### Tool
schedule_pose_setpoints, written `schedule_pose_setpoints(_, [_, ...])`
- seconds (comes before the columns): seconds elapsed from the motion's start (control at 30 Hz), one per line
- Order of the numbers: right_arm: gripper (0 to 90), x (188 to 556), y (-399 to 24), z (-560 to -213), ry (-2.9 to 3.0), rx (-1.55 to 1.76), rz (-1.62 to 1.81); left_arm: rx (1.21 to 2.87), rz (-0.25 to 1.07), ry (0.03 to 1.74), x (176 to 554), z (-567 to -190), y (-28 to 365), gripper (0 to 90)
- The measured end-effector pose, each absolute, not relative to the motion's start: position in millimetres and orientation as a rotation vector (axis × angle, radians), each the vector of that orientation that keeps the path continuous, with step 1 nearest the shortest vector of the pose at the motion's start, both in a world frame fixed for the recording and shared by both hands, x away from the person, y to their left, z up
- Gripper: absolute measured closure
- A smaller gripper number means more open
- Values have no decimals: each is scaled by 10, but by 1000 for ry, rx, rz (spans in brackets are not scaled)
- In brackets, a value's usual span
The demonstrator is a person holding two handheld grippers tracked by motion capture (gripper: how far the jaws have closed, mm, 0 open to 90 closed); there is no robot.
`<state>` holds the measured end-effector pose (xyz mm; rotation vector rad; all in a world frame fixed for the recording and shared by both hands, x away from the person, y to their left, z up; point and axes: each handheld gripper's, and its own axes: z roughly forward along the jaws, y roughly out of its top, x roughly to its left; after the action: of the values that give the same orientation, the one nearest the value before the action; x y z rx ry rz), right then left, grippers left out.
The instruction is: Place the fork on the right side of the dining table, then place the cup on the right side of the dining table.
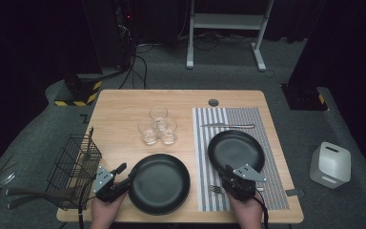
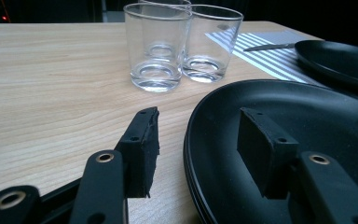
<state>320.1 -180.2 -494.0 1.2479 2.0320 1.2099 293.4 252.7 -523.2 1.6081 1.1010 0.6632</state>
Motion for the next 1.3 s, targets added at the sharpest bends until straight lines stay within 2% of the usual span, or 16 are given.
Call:
schedule_pose_setpoints(0.63, [563, 3276, -1511, -4841, 2072, 1166, 1159, 1639, 675, 1089, 2936, -5237, 2489, 450])
schedule_pose_setpoints(1.03, [489, 3293, -1343, -4782, 2114, 1109, 1211, 1654, 690, 1096, 2945, -5239, 2465, 437])
schedule_pose_setpoints(1.3, [404, 3324, -1268, -4781, 2112, 1105, 1244, 1656, 683, 1085, 2944, -5239, 2459, 438])
